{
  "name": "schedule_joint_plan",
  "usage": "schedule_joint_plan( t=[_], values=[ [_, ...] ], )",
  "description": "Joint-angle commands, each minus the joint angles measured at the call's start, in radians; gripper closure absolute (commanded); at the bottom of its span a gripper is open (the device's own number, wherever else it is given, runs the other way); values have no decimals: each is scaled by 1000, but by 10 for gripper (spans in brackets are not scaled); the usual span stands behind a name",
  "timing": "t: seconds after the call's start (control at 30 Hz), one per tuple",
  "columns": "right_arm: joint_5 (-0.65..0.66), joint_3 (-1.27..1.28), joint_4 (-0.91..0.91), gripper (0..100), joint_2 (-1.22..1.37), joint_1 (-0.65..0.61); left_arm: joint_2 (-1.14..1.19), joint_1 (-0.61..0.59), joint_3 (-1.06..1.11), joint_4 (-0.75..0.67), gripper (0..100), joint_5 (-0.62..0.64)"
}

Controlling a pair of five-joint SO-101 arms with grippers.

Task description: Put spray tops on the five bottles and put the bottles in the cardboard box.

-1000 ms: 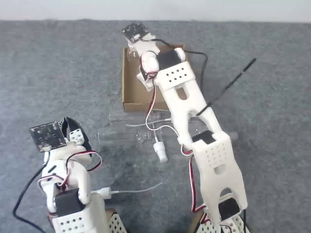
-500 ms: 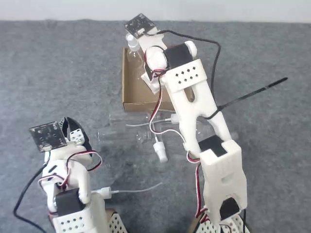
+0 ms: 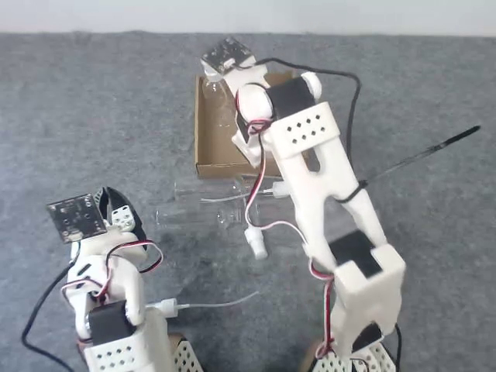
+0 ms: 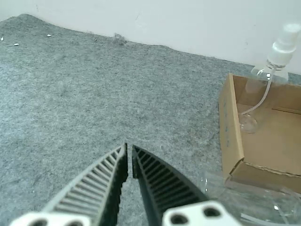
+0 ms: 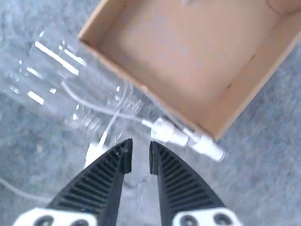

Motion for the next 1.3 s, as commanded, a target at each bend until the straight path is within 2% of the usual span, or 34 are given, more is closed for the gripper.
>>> schedule_joint_plan(
  t=[0.0,0.2,0.43,0.63,0.8,0.9,1.1,1.27],
  values=[
    [-2,60,39,961,-142,-7,-17,2,-8,-35,985,-12],
    [-26,166,39,960,-228,-1,-17,2,-8,-35,985,-12],
    [-258,256,39,960,-332,24,-17,2,-8,-35,985,-12],
    [-473,353,39,960,-420,102,-17,2,-8,-35,985,-12],
    [-523,499,39,965,-493,160,-17,2,-8,-35,985,-12],
    [-411,571,39,965,-547,185,-17,2,-8,-35,985,-12],
    [-29,651,38,961,-651,268,-17,3,-8,-35,985,-12],
    [178,752,38,961,-668,288,-17,3,-8,-35,985,-12]
  ],
)
